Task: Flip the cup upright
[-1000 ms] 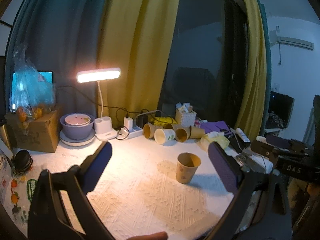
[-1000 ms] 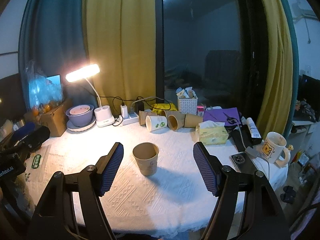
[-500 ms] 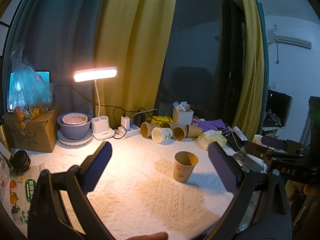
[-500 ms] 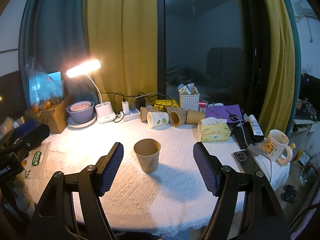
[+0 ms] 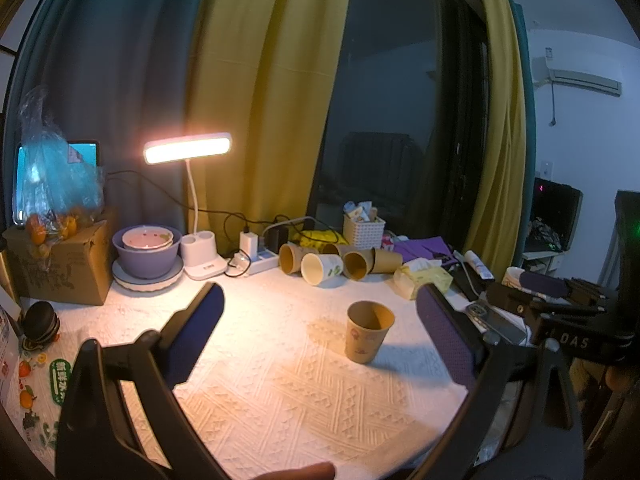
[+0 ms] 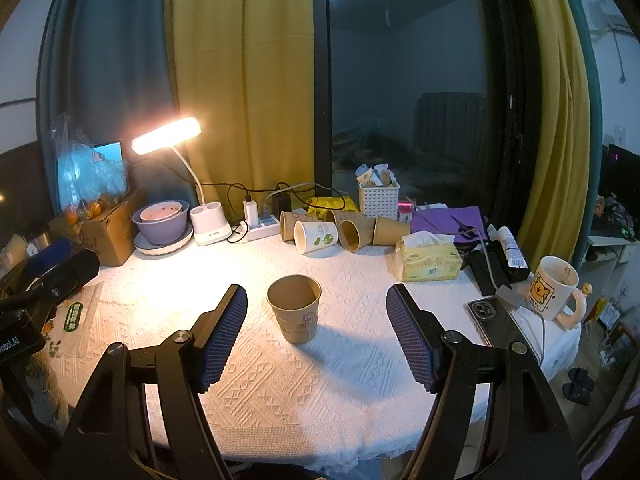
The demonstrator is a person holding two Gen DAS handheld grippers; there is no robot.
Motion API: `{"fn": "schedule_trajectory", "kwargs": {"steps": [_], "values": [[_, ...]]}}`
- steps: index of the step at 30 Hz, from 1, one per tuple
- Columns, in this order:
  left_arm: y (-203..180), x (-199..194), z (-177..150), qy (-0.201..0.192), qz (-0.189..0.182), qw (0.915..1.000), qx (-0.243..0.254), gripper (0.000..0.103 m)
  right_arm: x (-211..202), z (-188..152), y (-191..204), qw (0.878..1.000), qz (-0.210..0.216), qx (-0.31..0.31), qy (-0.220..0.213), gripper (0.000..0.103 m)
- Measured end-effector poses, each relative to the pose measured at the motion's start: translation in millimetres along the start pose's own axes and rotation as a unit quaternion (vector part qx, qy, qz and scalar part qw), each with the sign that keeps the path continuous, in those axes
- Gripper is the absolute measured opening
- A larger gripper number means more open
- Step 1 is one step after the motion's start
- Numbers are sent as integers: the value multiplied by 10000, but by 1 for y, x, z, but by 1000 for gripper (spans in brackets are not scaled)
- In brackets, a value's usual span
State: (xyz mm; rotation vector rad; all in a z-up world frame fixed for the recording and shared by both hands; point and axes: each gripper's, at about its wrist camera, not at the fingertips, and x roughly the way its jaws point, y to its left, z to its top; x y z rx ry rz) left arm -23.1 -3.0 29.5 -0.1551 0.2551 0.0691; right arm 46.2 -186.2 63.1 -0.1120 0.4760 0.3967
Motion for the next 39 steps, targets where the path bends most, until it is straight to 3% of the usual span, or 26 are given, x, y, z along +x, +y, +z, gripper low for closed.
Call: {"fn": "schedule_trajectory", "kwargs": {"steps": [39], "values": [[5,6,-7,92,82,9999,0,98,1,-2,2,10000,2,15,19,75]]}}
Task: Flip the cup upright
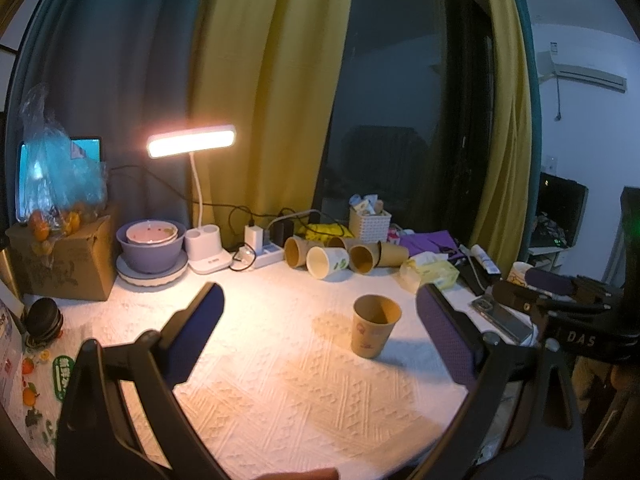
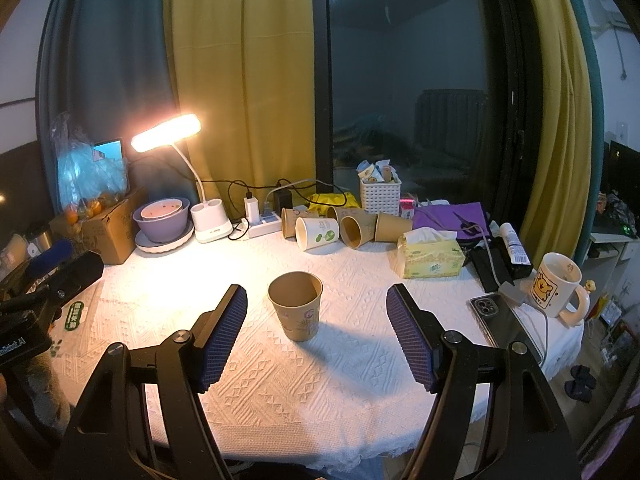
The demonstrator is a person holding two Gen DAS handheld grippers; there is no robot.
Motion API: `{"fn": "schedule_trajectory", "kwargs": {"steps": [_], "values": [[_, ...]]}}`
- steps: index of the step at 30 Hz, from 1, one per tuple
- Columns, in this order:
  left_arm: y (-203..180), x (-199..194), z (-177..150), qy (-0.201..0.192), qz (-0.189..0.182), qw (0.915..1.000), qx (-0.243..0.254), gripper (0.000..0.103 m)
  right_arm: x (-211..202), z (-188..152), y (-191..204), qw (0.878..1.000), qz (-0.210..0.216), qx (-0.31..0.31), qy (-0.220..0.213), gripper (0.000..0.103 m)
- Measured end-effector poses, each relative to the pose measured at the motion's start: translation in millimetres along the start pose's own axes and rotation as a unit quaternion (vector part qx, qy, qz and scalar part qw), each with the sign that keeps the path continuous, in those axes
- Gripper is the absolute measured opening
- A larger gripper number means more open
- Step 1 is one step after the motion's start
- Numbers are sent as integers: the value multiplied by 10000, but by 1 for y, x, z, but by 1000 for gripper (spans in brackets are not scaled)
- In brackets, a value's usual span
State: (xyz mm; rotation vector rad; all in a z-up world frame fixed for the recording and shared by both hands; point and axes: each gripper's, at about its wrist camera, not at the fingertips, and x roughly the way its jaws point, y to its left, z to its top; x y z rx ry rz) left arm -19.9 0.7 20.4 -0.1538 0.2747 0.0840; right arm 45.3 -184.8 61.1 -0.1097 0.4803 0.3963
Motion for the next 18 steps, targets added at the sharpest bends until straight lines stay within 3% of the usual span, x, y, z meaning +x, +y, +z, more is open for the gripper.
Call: {"fn": "schedule_trajectory", "kwargs": {"steps": [18], "values": [[1,0,1,-28,36,10000,35,98,1,1,0,10000,-3,17,17,75]]}}
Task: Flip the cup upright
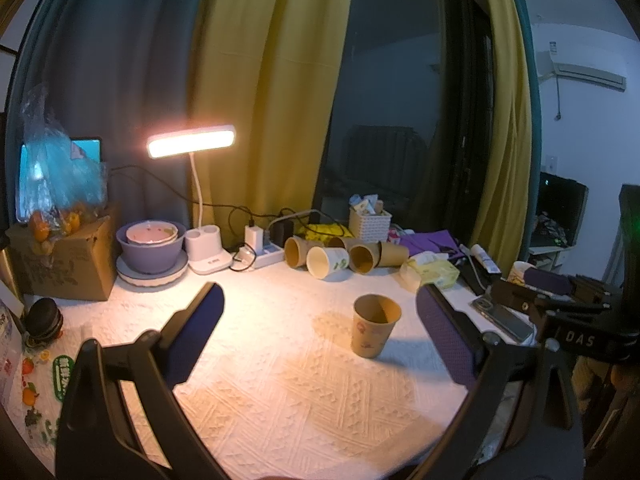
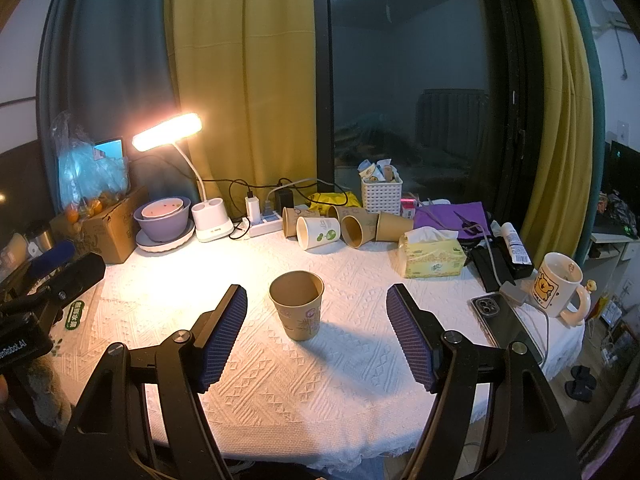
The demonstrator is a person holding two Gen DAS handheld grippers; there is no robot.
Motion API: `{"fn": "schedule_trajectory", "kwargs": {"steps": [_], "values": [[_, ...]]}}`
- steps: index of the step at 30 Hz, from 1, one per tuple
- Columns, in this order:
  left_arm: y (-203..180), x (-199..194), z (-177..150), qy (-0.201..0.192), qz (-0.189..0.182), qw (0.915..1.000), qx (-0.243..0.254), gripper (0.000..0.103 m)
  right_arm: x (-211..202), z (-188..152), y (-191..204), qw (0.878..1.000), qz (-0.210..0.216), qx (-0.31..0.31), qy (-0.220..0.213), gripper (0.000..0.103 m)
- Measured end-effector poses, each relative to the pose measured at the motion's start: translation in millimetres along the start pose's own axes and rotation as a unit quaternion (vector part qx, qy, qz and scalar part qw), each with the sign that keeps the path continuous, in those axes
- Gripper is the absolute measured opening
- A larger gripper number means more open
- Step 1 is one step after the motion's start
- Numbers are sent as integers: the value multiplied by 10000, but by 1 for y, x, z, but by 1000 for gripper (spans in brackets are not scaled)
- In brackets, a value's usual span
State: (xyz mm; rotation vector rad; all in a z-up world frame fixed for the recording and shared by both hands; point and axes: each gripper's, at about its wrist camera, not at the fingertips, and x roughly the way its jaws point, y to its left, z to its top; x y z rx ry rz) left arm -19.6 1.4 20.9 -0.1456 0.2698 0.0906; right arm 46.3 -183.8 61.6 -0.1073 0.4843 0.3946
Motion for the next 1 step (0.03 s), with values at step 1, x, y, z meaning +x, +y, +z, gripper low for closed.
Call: {"fn": "schedule_trajectory", "kwargs": {"steps": [1], "values": [[0,0,0,-31,-11,10000,20,98,2,0,1,10000,22,23,22,75]]}}
